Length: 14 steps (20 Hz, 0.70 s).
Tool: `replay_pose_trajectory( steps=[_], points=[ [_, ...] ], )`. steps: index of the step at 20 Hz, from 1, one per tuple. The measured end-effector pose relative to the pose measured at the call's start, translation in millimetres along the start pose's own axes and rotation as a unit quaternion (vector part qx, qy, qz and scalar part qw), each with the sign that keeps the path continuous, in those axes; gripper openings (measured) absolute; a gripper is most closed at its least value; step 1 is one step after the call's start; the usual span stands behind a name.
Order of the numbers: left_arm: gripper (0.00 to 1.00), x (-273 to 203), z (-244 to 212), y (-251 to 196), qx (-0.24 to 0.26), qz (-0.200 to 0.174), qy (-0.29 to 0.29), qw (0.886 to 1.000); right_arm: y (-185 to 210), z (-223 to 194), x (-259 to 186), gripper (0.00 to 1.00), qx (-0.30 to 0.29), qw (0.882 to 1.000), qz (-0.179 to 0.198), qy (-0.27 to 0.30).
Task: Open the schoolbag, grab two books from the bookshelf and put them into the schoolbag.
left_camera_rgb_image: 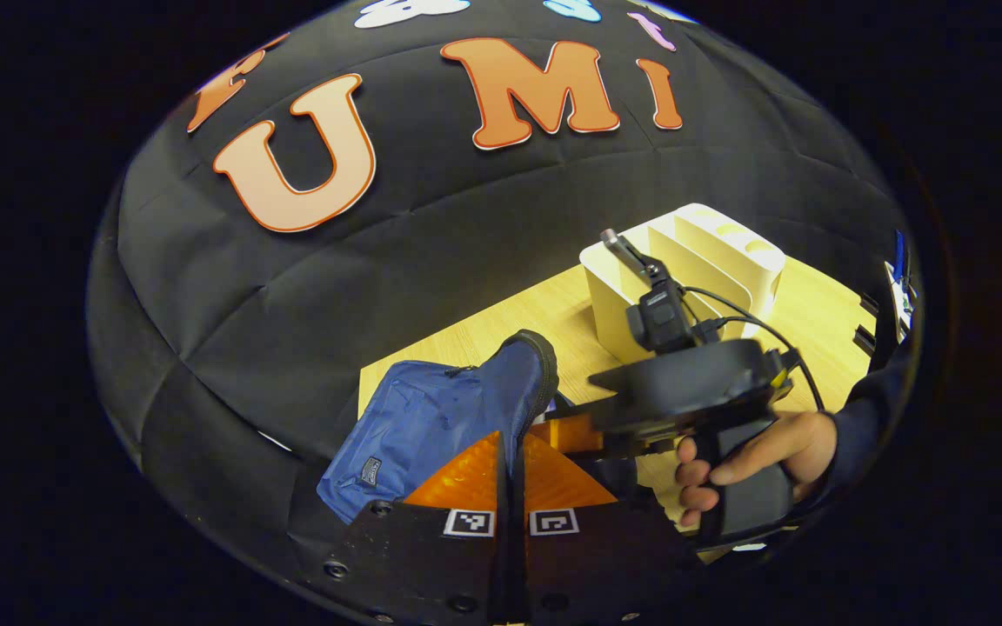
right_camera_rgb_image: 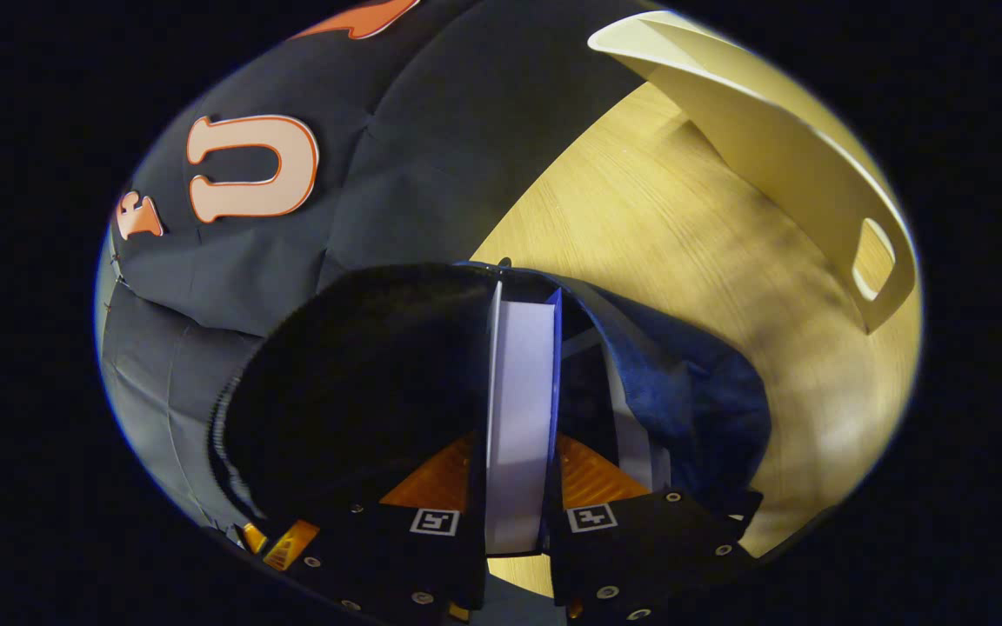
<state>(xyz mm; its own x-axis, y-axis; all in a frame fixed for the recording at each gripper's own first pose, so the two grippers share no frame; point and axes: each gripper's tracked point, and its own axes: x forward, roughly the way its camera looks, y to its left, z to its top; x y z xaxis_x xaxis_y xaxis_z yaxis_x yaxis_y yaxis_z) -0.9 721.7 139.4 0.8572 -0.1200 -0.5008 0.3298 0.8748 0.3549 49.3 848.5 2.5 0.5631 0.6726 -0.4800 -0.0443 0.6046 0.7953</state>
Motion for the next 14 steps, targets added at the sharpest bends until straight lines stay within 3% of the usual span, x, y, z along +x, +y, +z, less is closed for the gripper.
replay_pose_trajectory(
  steps=[2,3,5,7,8,9,10,14],
  points=[
    [0.01,1,-1,1,0.003,0.003,0.001,1.0,-3,-4,7,0.33,0.009,1.0,-0.006,0.01],
    [0.01,0,-2,2,0.001,0.005,0.003,1.0,-8,-6,6,0.34,0.007,0.999,-0.026,0.02],
    [0.01,1,-3,1,-0.003,0.006,0.008,1.0,-15,-7,-4,0.45,0.0,0.998,-0.055,0.036],
    [0.01,4,-6,0,-0.013,0.004,0.009,1.0,-23,2,-21,0.33,-0.041,0.996,-0.074,0.029],
    [0.01,6,-9,-1,-0.017,0.004,0.012,1.0,-25,11,-27,0.59,-0.063,0.994,-0.084,0.017],
    [0.02,7,-10,0,-0.024,0.005,0.011,1.0,-27,22,-37,0.5,-0.083,0.992,-0.097,0.005],
    [0.02,8,-10,-2,-0.03,0.005,0.01,0.999,-29,34,-50,0.78,-0.101,0.989,-0.106,-0.007],
    [0.02,18,-14,-9,-0.055,0.007,0.014,0.998,-34,95,-129,0.91,-0.16,0.975,-0.133,-0.081]
  ],
)
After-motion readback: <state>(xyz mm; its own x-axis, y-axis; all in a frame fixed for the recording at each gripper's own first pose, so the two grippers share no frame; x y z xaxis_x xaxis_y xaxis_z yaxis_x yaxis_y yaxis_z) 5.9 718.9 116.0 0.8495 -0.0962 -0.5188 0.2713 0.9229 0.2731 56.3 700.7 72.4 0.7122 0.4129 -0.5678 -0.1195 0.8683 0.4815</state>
